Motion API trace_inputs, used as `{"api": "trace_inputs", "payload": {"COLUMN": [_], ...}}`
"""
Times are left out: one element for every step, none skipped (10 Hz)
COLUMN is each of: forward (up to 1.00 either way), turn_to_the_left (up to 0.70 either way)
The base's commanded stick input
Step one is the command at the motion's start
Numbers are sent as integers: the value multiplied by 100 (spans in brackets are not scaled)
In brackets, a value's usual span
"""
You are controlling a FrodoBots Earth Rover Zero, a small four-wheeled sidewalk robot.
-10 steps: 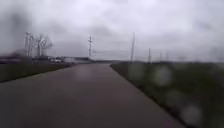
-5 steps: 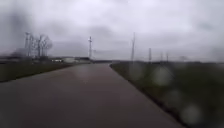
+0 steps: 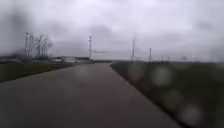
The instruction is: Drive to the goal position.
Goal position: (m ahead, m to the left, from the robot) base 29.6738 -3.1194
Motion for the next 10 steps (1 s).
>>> {"api": "trace_inputs", "payload": {"forward": [70, 70, 70, 70, 70, 70, 70, 70, 70, 70], "turn_to_the_left": [35, 35, 35, 35, 33, 26, 20, 14, 2, 0]}}
